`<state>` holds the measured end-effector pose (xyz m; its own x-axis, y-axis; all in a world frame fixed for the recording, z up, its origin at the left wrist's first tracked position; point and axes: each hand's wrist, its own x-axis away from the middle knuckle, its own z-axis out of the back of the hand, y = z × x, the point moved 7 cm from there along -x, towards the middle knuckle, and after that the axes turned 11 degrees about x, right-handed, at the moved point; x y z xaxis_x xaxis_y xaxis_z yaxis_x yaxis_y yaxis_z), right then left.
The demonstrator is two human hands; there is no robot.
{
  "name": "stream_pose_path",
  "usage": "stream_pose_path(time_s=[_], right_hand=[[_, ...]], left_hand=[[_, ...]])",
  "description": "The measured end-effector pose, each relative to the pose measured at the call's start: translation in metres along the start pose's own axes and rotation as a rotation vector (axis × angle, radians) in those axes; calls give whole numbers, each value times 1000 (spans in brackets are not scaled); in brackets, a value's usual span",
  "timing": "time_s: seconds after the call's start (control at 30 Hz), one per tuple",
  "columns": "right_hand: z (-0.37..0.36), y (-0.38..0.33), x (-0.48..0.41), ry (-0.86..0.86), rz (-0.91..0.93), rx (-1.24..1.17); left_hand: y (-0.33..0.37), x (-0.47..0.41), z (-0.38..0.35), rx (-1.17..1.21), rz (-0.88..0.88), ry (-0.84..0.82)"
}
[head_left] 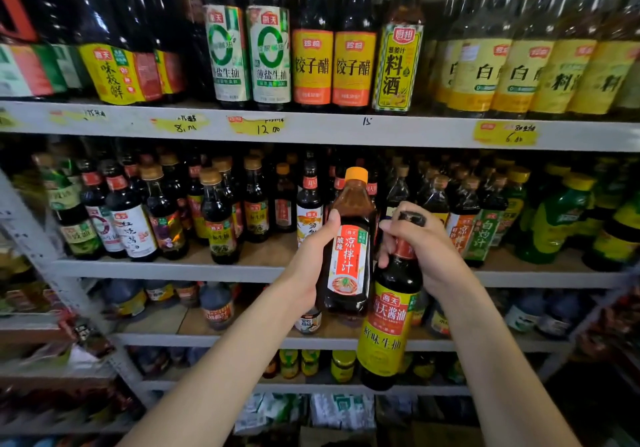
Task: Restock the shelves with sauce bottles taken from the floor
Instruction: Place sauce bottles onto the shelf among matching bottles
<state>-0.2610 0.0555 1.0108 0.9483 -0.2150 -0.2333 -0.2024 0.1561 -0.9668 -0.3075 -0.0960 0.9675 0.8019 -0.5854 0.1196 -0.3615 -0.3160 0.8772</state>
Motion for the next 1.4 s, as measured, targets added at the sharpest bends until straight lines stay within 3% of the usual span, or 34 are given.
stream_pose_path(time_s=[0.37, 0.47, 0.7, 1.1, 1.2, 1.33, 1.4], right_hand=[[-46, 20, -36, -42, -42, 77], [-64, 30, -49, -47, -78, 49], [-89, 52, -88, 28, -138, 104], [-92, 75, -122, 160, -144, 191], [-90, 76, -125, 165, -156, 210], [-88, 76, -130, 153, -167, 252], [-87, 75, -132, 142, -163, 252]], left_hand=[[27, -15, 53, -393, -289, -5], [34, -30, 86, -409, -355, 45], [50, -98, 174, -400, -307, 264], [25, -177, 198, -502, -251, 156], [38, -179, 194, -723, -335, 152], [61, -167, 184, -1312, -484, 254], [69, -166, 180, -1450, -496, 269]])
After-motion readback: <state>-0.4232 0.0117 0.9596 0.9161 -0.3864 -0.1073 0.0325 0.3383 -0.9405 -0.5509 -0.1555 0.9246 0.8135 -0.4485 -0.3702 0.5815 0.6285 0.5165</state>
